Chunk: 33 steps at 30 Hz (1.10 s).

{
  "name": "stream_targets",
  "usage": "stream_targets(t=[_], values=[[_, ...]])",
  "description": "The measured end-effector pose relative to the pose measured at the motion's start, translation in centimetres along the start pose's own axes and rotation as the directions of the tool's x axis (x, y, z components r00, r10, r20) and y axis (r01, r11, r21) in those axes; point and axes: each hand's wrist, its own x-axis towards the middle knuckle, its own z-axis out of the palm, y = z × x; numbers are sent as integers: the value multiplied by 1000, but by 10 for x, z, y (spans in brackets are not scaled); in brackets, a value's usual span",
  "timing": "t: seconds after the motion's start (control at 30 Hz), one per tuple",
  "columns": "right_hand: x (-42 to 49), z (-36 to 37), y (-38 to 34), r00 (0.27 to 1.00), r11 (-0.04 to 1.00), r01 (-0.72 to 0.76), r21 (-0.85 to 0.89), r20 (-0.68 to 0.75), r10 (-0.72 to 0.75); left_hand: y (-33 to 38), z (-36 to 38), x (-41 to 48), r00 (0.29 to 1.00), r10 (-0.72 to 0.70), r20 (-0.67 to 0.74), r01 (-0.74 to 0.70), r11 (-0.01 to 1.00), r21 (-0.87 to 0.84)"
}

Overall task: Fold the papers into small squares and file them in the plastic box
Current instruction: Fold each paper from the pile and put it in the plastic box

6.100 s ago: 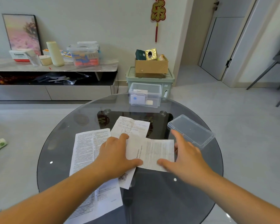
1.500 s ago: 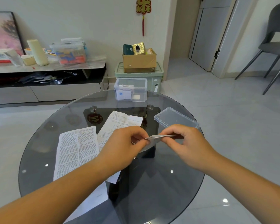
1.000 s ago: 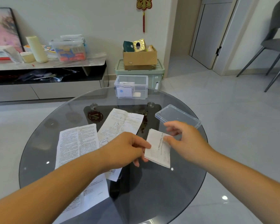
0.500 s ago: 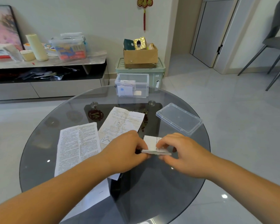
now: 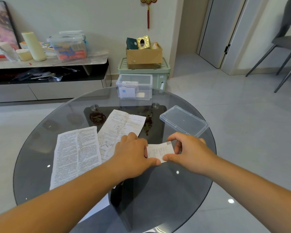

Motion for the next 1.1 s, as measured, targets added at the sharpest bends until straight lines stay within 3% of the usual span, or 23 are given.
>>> stream_targets(t=[0.27,0.43,0.57,0.77,1.1], values=[[5,-6,-8,998,998,-47,31,54,45,-1,-4,2,996,19,88,-11,995,-96],[-1,-2,3,993,991,122,52,-5,-122,-3,0,0,997,72,5,-71,992,-106],[-7,3,7,960,953,279,-121,20,-279,-5,1,0,993,106,-46,-110,990,-88],[-7,-1,7,923,875,384,-296,132,-360,-7,1,1,987,149,-61,-151,988,-26],[-3,-5,13,951,853,305,-423,82,-299,-5,-6,9,991,134,-6,-134,986,-102]])
